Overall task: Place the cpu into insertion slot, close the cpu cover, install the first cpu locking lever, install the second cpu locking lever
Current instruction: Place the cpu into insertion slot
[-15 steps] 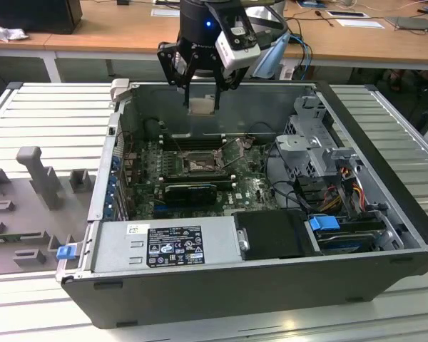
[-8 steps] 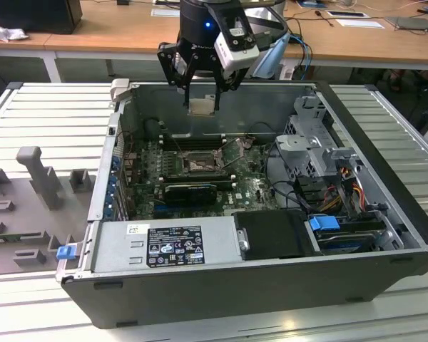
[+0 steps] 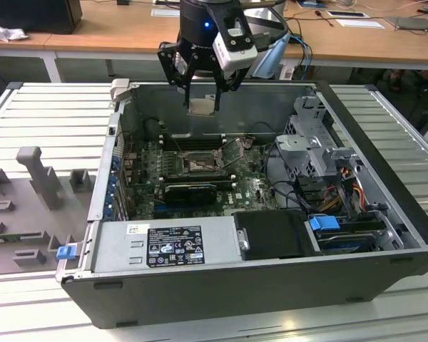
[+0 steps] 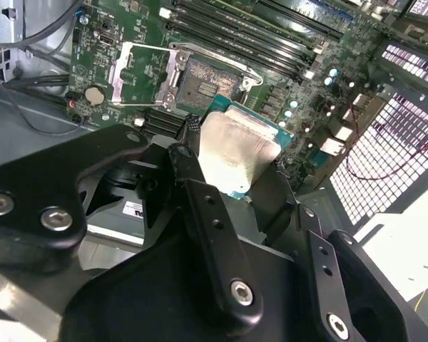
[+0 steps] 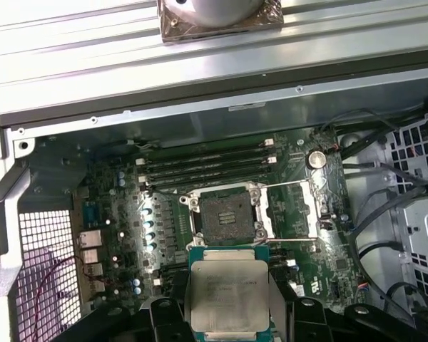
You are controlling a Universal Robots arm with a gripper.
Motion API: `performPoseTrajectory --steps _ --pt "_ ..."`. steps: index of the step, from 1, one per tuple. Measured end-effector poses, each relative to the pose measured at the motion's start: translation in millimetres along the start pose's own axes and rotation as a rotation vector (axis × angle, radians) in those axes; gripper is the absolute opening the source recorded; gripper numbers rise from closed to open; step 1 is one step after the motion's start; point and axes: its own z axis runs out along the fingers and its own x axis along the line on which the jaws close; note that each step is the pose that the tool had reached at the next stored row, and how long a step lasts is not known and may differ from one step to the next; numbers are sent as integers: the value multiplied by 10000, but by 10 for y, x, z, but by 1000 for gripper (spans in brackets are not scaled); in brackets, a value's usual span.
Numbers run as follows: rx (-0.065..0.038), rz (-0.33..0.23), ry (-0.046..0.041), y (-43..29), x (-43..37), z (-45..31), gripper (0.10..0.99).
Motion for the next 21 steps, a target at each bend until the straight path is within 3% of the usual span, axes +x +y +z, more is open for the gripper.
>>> performPoseTrajectory --steps 21 --pt "-16 821 -73 0 0 0 529"
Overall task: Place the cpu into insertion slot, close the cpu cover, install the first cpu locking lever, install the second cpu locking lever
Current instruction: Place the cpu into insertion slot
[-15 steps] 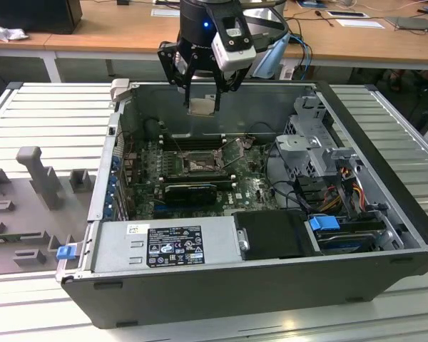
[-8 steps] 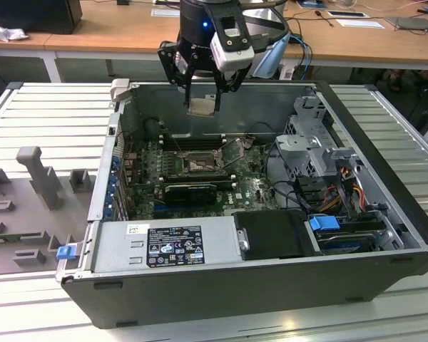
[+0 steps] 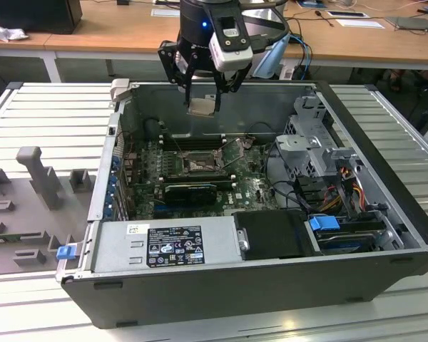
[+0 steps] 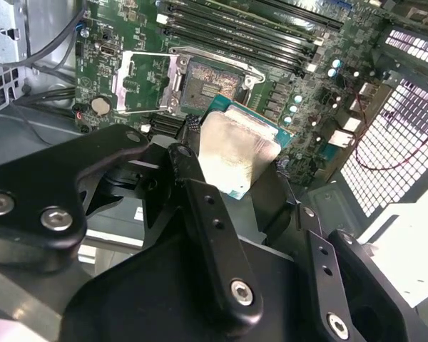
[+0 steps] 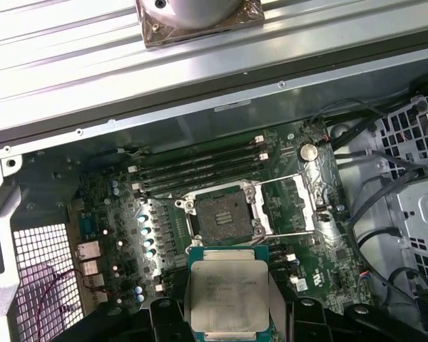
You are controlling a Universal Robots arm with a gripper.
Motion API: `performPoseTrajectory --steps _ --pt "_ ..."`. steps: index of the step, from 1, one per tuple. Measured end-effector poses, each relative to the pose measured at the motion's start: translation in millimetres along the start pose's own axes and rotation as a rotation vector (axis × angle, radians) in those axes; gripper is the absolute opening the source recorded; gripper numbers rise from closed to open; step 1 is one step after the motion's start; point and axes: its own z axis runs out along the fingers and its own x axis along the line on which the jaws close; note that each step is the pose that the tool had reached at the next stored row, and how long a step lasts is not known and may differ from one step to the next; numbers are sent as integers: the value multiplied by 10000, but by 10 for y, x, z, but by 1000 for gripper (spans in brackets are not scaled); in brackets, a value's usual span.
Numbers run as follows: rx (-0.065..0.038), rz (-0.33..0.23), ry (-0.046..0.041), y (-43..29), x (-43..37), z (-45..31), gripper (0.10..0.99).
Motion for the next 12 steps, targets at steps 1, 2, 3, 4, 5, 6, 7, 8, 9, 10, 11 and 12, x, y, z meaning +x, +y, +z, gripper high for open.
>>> performPoseTrajectory --steps 1,2,3,4,5,6,7,8,9,10,11,12 --pt "0 34 -3 0 0 0 529" --pt "-2 66 -6 0 0 0 529" --pt "-1 103 -9 0 0 0 529" --pt "-2 137 -12 0 0 0 529" --pt "-4 201 -18 0 0 0 529" --pt "-5 243 -22 0 0 0 529" --pt "-5 272 -24 0 0 0 529" --pt "-6 312 -28 0 0 0 529" --pt "-6 336 -30 0 0 0 529" --pt "-6 367 -32 0 0 0 529" --pt "-7 391 -35 0 0 0 529" --pt "-8 423 -38 0 0 0 529"
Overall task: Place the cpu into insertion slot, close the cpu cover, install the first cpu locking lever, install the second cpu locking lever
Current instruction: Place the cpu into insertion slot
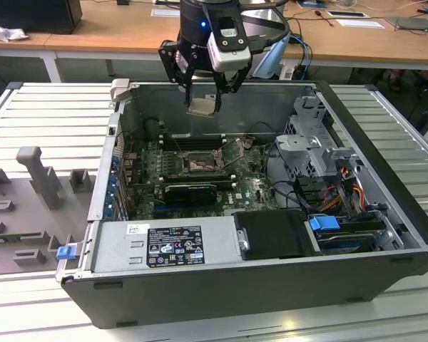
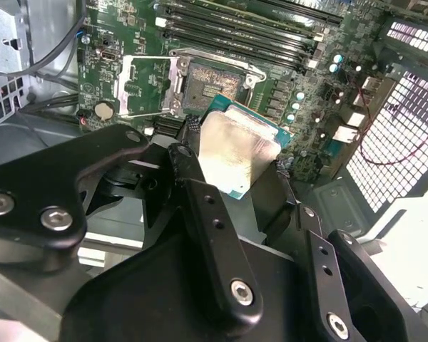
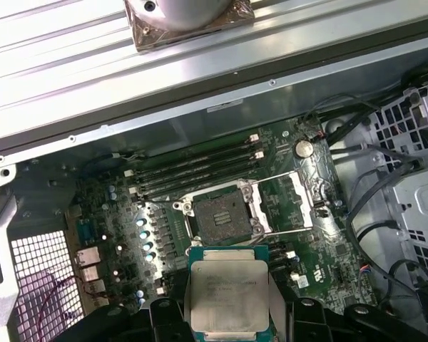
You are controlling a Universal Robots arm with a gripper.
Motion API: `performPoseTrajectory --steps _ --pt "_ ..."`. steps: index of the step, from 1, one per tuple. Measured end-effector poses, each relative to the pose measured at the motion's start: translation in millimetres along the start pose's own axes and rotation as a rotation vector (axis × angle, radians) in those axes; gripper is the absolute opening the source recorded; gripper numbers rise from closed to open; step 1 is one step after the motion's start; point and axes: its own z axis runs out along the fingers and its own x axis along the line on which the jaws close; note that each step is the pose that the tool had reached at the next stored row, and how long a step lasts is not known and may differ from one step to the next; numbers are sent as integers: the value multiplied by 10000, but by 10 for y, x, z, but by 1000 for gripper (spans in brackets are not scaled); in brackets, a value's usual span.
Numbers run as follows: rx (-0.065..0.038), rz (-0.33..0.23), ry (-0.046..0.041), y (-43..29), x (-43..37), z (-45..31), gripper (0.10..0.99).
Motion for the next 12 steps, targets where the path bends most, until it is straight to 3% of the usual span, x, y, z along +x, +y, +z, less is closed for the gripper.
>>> performPoseTrajectory --steps 12 --pt "-8 393 -35 0 0 0 529"
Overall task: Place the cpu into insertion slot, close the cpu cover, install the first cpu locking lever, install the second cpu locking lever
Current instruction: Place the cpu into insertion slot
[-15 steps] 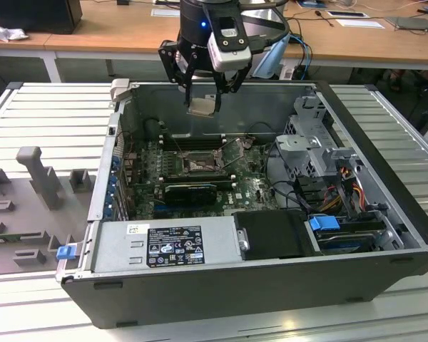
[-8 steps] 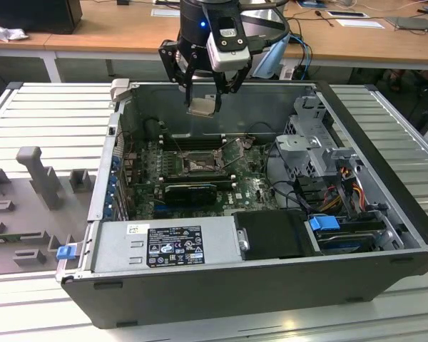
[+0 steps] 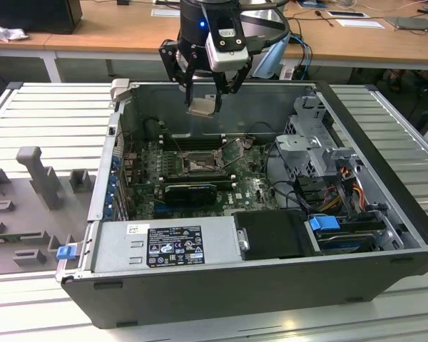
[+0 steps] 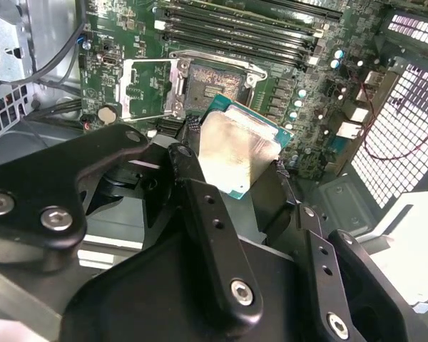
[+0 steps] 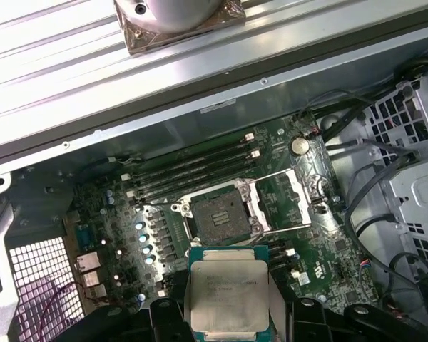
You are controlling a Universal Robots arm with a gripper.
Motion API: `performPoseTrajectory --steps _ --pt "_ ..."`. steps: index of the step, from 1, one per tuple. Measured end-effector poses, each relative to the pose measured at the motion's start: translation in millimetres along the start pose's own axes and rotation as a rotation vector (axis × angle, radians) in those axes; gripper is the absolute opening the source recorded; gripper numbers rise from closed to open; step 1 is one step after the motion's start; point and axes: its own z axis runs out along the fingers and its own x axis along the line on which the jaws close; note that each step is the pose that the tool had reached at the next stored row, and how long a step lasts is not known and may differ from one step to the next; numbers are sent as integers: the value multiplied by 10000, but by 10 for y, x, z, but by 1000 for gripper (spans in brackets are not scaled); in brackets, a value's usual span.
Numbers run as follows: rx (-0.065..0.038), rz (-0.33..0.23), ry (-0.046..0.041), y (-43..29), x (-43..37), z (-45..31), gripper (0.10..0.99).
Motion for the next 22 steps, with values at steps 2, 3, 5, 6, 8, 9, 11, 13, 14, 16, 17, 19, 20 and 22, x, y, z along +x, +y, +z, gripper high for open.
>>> performPoseTrajectory --steps 2,3,5,6,8,9,11,13,14,16,17,19,20,22 --pt "-2 73 -7 0 0 0 529" --pt "-2 104 -9 0 0 0 529" --pt "-4 206 -18 0 0 0 529" --pt "-5 240 -21 0 0 0 529" --pt "-5 333 -29 0 0 3 529" --pt "-5 360 -28 -1 0 11 529" --pt "1 366 -10 -2 0 25 529" --pt "7 386 2 -3 0 33 529" --pt "6 437 -3 -3 -1 33 529" --pt "0 618 -19 -3 -1 34 529" --pt "-2 749 -31 -3 -1 34 529" --pt "-9 1049 -58 -3 -1 35 529" --pt "-11 1120 -64 -3 -1 36 529" --pt "-15 1323 -82 -3 -1 36 529"
